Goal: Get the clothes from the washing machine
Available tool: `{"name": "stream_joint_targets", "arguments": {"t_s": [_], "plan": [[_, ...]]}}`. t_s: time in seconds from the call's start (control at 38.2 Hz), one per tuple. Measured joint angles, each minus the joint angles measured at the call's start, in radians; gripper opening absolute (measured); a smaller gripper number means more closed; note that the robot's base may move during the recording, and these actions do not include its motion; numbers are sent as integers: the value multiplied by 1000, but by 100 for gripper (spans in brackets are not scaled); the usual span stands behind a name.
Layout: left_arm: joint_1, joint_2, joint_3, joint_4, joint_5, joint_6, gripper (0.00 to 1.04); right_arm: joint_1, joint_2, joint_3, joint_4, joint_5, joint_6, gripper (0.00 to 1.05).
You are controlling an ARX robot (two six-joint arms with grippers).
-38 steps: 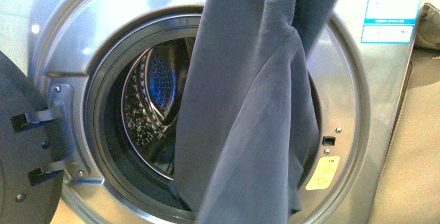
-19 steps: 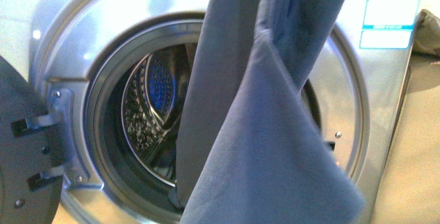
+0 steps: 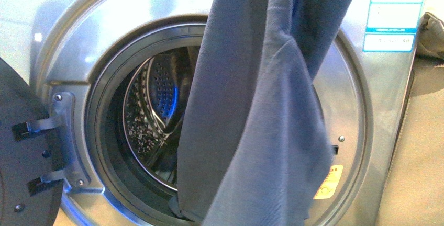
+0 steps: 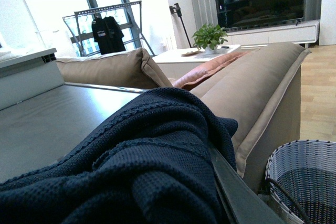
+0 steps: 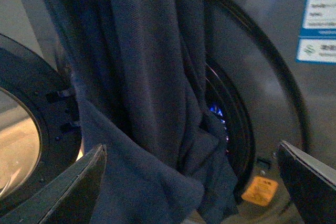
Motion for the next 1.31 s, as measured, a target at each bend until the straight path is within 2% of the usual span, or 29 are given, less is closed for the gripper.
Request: {"name": "stream_joint_targets", "arguments": {"t_s": [0.16,0.39,0.55,1.07,1.31], "plan": [[0,0,0,0,0,0,7,134,56,49,17,79,-43,97],[0,0,0,0,0,0,7,246,185,134,85,159,-78,97],[0,0,0,0,0,0,7,253,291,193,135,197,-110,97],[0,0,0,0,0,0,7,255,516,365,222,219,-161,97],[0,0,0,0,0,0,7,275,587,431,258,209,-111,97]]}}
